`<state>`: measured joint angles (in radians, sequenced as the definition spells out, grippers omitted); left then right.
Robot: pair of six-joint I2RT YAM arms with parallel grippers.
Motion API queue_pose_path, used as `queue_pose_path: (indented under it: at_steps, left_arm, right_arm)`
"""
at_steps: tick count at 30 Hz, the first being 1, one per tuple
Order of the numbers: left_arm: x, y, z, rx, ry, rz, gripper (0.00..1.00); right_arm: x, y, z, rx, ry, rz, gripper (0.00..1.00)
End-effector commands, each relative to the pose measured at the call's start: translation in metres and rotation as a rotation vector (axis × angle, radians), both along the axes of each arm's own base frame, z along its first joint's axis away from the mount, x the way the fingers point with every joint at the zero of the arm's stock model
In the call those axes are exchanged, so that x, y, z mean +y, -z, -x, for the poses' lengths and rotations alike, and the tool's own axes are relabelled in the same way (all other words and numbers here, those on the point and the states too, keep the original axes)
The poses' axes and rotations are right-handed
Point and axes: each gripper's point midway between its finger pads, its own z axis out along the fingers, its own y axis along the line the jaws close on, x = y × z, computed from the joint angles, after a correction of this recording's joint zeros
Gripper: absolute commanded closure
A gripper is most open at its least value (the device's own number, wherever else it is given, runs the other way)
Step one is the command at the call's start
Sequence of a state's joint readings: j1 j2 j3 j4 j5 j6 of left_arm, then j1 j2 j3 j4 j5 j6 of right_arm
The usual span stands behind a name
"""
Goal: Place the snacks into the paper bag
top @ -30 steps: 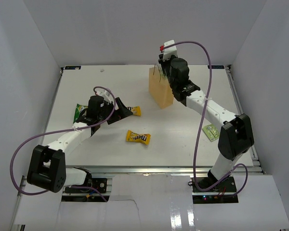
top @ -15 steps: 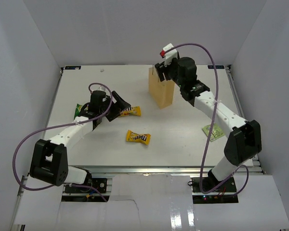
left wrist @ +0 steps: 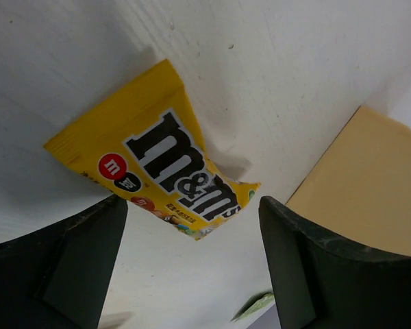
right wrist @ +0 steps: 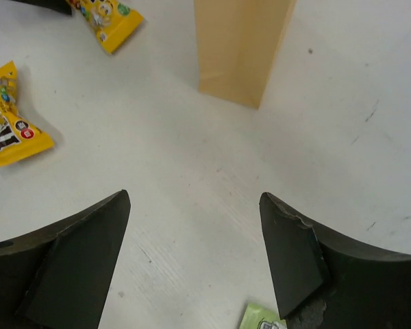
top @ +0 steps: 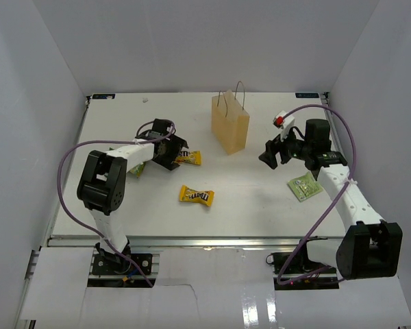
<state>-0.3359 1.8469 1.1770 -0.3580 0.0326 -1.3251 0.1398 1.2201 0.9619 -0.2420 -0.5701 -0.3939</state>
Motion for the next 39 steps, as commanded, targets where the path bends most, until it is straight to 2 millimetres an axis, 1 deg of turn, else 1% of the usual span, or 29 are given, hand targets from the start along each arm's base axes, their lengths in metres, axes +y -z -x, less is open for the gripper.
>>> queue_pose_path:
  at_steps: [1,5,6,7,8,9,10,11,13,15,16,18,20,21,22,23,24,25,27,28,29,30,31,34,35,36,37,38,39]
  left_arm:
    - [0.002,-0.013,-0.018,0.002,-0.139,0.024,0.14]
    - [0.007,0.017,-0.004,0.111,-0.175,-0.003,0.24]
    - [0.008,0.021,-0.002,0.123,-0.175,-0.009,0.28]
    - [0.009,0.024,0.000,0.132,-0.178,-0.013,0.37]
    - [0.010,0.027,0.003,0.140,-0.180,-0.017,0.41]
    - [0.011,0.026,0.002,0.135,-0.177,-0.021,0.45]
    - [0.012,0.025,0.001,0.127,-0.174,-0.027,0.55]
    - [0.012,0.022,0.000,0.116,-0.166,-0.035,0.60]
    - [0.013,0.012,-0.008,0.075,-0.135,-0.060,0.69]
    - [0.012,-0.005,-0.018,0.017,-0.103,-0.073,0.76]
    - [0.012,-0.011,-0.020,-0.011,-0.052,-0.100,0.83]
    - [0.009,-0.033,-0.030,-0.090,0.008,-0.115,0.90]
    - [0.006,-0.052,-0.037,-0.187,0.099,-0.140,0.93]
    - [0.003,-0.071,-0.038,-0.248,0.128,-0.134,0.96]
    - [-0.004,-0.076,-0.034,-0.285,0.180,-0.110,0.96]
    - [-0.012,-0.097,-0.042,-0.401,0.247,-0.104,0.97]
    - [-0.016,-0.122,-0.039,-0.480,0.277,-0.088,0.98]
    - [-0.021,-0.133,-0.038,-0.534,0.314,-0.082,0.98]
    - [-0.038,-0.174,-0.036,-0.696,0.419,-0.075,0.98]
    - [-0.044,-0.186,-0.035,-0.742,0.455,-0.078,0.98]
    - [-0.056,-0.210,-0.033,-0.815,0.511,-0.069,0.99]
    - [-0.061,-0.222,-0.033,-0.868,0.558,-0.102,1.00]
    - [-0.072,-0.248,-0.033,-0.936,0.589,-0.105,1.00]
    - [-0.083,-0.282,-0.037,-1.049,0.638,-0.172,1.00]
    - [-0.088,-0.311,-0.039,-1.117,0.637,-0.176,1.00]
    - [-0.092,-0.323,-0.041,-1.151,0.646,-0.195,1.00]
    - [-0.099,-0.322,-0.048,-1.156,0.655,-0.202,1.00]
    - [-0.102,-0.330,-0.052,-1.175,0.652,-0.207,1.00]
    - [-0.104,-0.353,-0.057,-1.225,0.633,-0.218,1.00]
  right_arm:
    - [-0.008,-0.003,0.017,0.008,-0.017,-0.040,0.18]
    - [-0.021,0.004,0.016,0.032,0.025,-0.055,0.18]
    - [-0.024,0.004,0.016,0.034,0.034,-0.057,0.18]
    - [-0.024,0.005,0.016,0.036,0.035,-0.059,0.19]
    - [-0.025,0.005,0.016,0.038,0.037,-0.062,0.19]
    - [-0.027,0.005,0.015,0.038,0.042,-0.063,0.19]
    - [-0.028,0.006,0.015,0.040,0.044,-0.063,0.19]
    - [-0.028,0.006,0.016,0.043,0.042,-0.067,0.19]
    - [-0.028,0.008,0.016,0.051,0.043,-0.070,0.19]
    - [-0.027,0.007,0.016,0.052,0.040,-0.074,0.19]
    - [-0.027,0.007,0.016,0.052,0.039,-0.075,0.19]
    - [-0.027,0.006,0.016,0.050,0.039,-0.075,0.19]
    - [-0.027,0.006,0.015,0.048,0.038,-0.074,0.19]
    - [-0.027,0.006,0.015,0.048,0.039,-0.073,0.19]
    - [-0.027,0.006,0.015,0.049,0.041,-0.073,0.19]
    - [-0.027,0.006,0.015,0.049,0.041,-0.073,0.19]
    - [-0.027,0.006,0.014,0.049,0.040,-0.073,0.19]
    - [-0.027,0.007,0.014,0.051,0.042,-0.071,0.19]
    - [-0.029,0.008,0.014,0.054,0.048,-0.070,0.19]
    - [-0.037,0.008,0.011,0.052,0.071,-0.070,0.19]
    - [-0.037,0.008,0.011,0.052,0.073,-0.069,0.19]
    - [-0.037,0.009,0.011,0.053,0.073,-0.069,0.19]
    - [-0.037,0.009,0.011,0.052,0.072,-0.068,0.19]
    - [-0.037,0.011,0.011,0.057,0.072,-0.068,0.19]
    - [-0.037,0.012,0.012,0.058,0.071,-0.069,0.19]
    - [-0.037,0.012,0.012,0.060,0.071,-0.069,0.19]
    - [-0.037,0.012,0.013,0.060,0.071,-0.069,0.19]
    - [-0.037,0.013,0.013,0.063,0.072,-0.070,0.19]
    - [-0.037,0.014,0.014,0.067,0.071,-0.071,0.19]
